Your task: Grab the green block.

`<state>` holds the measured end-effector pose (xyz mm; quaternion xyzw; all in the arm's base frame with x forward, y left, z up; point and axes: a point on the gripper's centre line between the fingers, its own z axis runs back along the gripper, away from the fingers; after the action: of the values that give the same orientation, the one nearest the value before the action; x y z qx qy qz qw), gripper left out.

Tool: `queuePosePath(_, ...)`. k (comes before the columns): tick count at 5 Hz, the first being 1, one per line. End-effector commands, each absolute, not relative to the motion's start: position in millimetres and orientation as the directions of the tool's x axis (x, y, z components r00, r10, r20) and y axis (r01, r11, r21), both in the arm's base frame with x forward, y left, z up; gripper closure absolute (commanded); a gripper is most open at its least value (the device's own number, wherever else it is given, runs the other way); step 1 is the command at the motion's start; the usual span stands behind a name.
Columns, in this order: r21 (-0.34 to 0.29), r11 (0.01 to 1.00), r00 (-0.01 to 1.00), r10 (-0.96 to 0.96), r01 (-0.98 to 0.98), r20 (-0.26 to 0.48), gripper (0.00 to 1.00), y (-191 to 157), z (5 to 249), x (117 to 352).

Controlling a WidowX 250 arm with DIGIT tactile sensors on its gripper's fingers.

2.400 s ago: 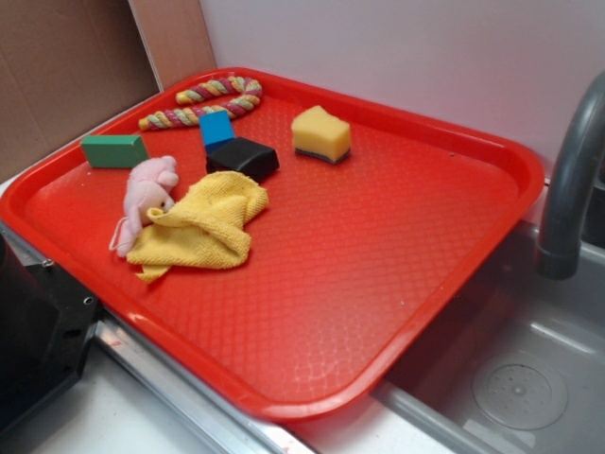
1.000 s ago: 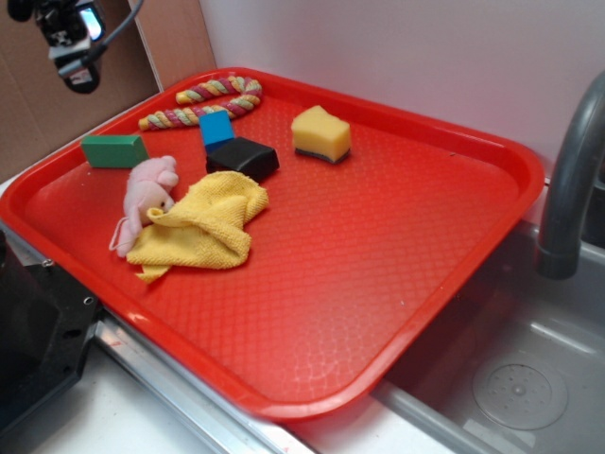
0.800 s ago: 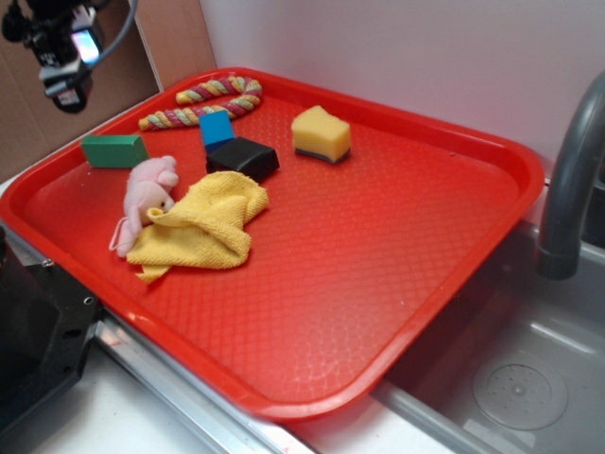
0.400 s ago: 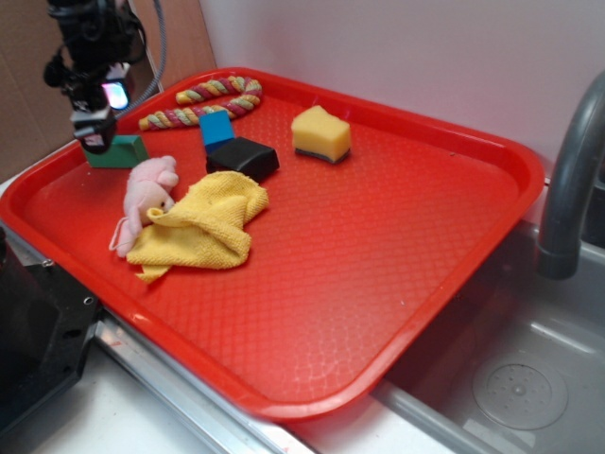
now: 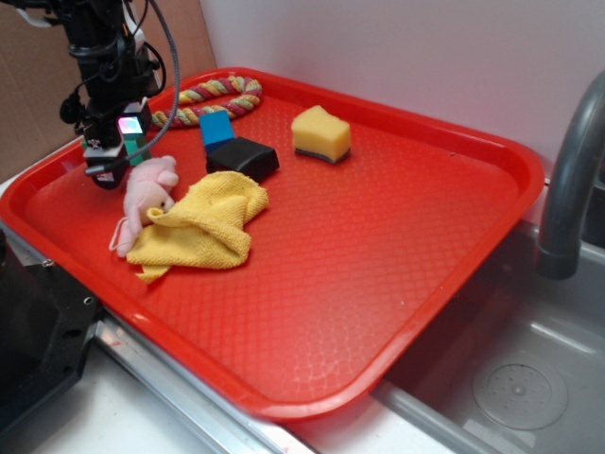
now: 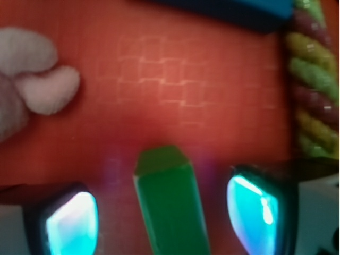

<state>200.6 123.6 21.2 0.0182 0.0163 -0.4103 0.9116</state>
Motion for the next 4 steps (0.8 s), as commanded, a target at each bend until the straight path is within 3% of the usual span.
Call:
queuePosePath(1,0.021,0.694,0.694,-0.718,0.72,-0.042,0.25,126.2,18.6,205.1)
queuePosePath(2,0.02,0.707,0.707,-0.706,0.707,-0.04,1.0,129.7,18.2,205.6)
queuePosePath(3,0.038,0.732,0.733,-0.679,0.68,-0.039,1.0,128.6,28.8,207.0)
queuePosePath(4,0.147,0.77,0.78,-0.626,0.621,-0.016,1.0,98.0,79.3,213.0)
